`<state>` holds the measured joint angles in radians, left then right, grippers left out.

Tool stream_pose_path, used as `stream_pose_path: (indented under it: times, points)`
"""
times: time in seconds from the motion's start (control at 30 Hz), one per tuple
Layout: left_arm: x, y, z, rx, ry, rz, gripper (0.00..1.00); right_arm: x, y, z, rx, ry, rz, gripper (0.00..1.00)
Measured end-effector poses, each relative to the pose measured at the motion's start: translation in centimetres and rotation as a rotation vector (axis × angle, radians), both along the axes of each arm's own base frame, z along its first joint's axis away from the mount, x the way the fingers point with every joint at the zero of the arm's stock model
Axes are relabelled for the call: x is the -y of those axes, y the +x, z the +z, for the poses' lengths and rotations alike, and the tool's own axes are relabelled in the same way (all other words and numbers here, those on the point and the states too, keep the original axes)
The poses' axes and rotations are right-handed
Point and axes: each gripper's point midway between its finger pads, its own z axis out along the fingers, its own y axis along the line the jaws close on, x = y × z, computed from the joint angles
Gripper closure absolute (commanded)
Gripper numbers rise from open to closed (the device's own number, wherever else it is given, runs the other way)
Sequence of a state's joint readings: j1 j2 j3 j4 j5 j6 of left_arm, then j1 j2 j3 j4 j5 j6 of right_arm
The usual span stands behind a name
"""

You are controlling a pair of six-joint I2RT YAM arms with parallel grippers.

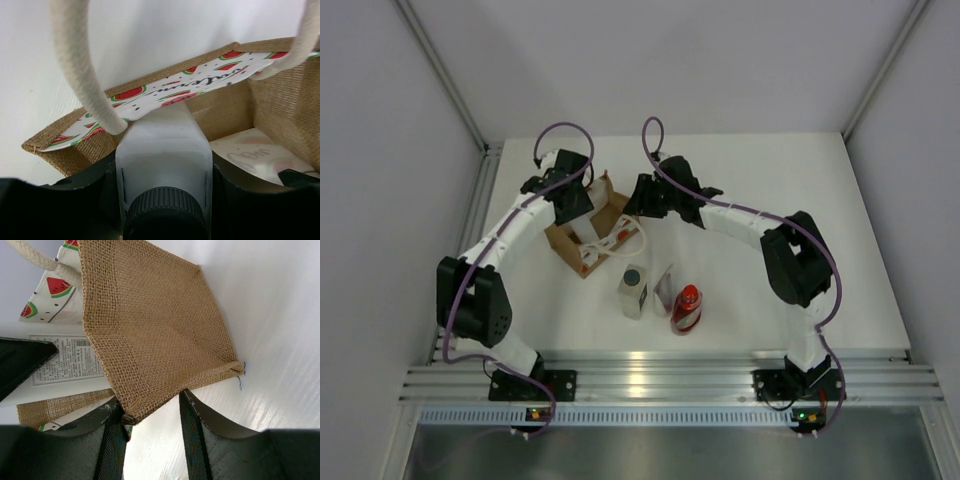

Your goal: Take the personal care products out of the canvas bag

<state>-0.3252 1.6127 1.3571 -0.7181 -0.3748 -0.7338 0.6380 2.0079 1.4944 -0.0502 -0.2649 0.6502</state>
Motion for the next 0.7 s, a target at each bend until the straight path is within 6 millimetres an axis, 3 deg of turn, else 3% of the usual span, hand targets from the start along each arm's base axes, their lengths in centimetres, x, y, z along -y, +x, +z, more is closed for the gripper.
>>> stream_pose_path:
  times: [0.4,0.7]
  points:
    - [1.5,1.2,3.5,0.043,0.025,-0.205,1.0,-0.3,0.3,0.1,-0.002,0.007,-0.005,0.59]
    - [3.6,0.0,9.7,0.157,0.008,-0.4,1.0,-0.6,0.7,-0.1,-0.029,0.026,-0.032,0.59]
